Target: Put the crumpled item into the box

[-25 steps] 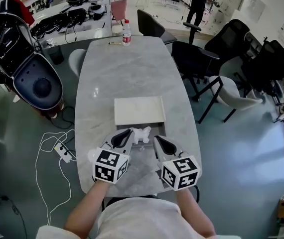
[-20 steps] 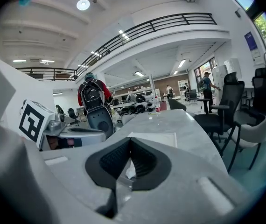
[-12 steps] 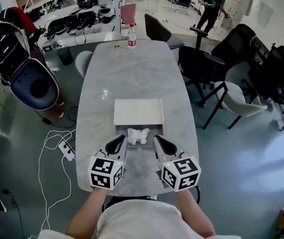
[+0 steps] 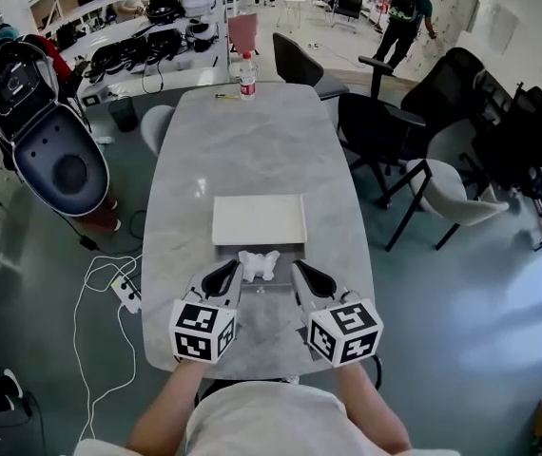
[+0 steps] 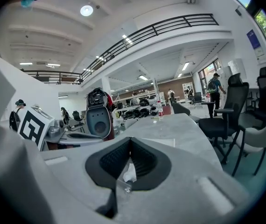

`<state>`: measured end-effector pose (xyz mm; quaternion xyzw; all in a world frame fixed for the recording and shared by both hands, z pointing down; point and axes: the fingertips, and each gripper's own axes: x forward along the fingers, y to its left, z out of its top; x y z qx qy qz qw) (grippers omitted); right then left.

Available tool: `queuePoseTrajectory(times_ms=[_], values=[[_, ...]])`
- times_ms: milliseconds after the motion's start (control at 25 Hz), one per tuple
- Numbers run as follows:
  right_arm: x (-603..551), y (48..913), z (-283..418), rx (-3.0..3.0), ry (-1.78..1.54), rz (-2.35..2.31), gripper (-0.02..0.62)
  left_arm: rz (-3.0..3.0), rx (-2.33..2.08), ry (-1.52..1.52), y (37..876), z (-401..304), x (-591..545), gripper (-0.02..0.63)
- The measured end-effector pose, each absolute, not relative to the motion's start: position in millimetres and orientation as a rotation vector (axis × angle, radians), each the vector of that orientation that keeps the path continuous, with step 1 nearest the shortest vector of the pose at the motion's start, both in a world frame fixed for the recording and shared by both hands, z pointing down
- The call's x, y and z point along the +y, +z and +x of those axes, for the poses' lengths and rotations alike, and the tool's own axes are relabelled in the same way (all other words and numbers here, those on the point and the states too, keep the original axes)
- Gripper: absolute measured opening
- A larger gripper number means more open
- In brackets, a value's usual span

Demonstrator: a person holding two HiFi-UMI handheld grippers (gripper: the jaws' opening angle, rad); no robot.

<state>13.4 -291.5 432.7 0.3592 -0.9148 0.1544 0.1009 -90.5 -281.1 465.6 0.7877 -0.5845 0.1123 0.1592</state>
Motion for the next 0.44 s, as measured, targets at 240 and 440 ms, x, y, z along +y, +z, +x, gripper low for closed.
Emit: queuePoseTrajectory(times_ms=[240,440], values=[[-296,425,21,-2.699,0.455,1.070,0.005,2.259,-1.652,0.329,460,-80,-287,0.020],[-295,432,24,-2.692,0.456,1.070,0.005,2.259,-1.641,0.333,468,-77,-286,0.020]])
